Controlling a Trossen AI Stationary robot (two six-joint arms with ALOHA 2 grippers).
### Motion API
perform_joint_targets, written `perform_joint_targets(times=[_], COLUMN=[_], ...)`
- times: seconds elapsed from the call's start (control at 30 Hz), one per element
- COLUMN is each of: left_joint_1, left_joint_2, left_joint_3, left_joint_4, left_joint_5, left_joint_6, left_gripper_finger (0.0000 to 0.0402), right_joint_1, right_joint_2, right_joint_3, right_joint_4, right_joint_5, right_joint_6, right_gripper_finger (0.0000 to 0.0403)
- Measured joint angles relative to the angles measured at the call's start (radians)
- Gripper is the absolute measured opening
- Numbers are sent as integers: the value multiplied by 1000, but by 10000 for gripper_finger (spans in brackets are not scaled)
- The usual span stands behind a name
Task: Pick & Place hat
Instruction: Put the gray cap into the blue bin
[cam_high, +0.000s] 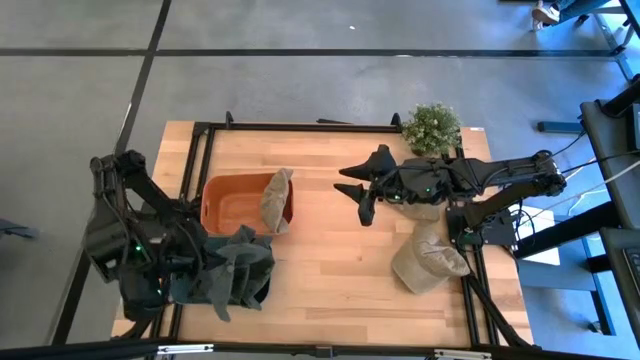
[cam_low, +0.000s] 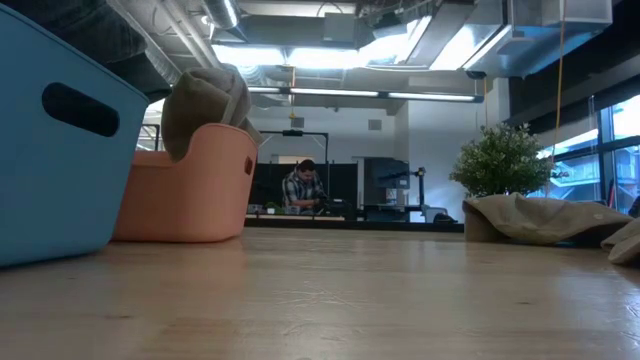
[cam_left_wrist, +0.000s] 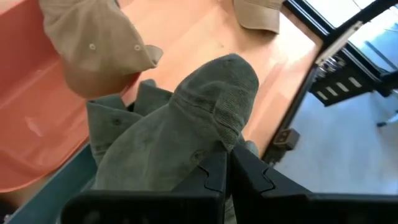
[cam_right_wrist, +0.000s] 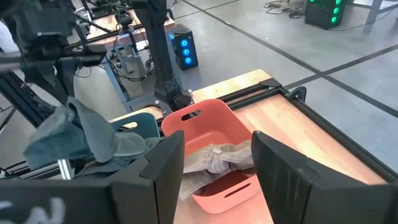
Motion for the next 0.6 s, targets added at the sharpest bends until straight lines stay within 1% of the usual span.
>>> perform_joint_targets(times=[0.27, 0.4, 0.5, 0.6], left_joint_1=[0, 0, 8, 8], left_joint_2=[0, -1, -1, -5], left_joint_3=[-69, -75, -75, -74], left_joint_4=[0, 0, 0, 0], left_joint_5=[-13, -32, -93, -140], left_joint_6=[-51, -32, -64, -47], left_gripper_finger=[3, 3, 3, 3], right_joint_1=[-4, -4, -4, -4], right_joint_2=[0, 0, 0, 0], right_joint_3=[0, 0, 0, 0], right_joint_4=[0, 0, 1, 1], right_joint_5=[0, 0, 0, 1], right_joint_6=[1, -4, -17, -17], right_gripper_finger=[187, 187, 187, 187])
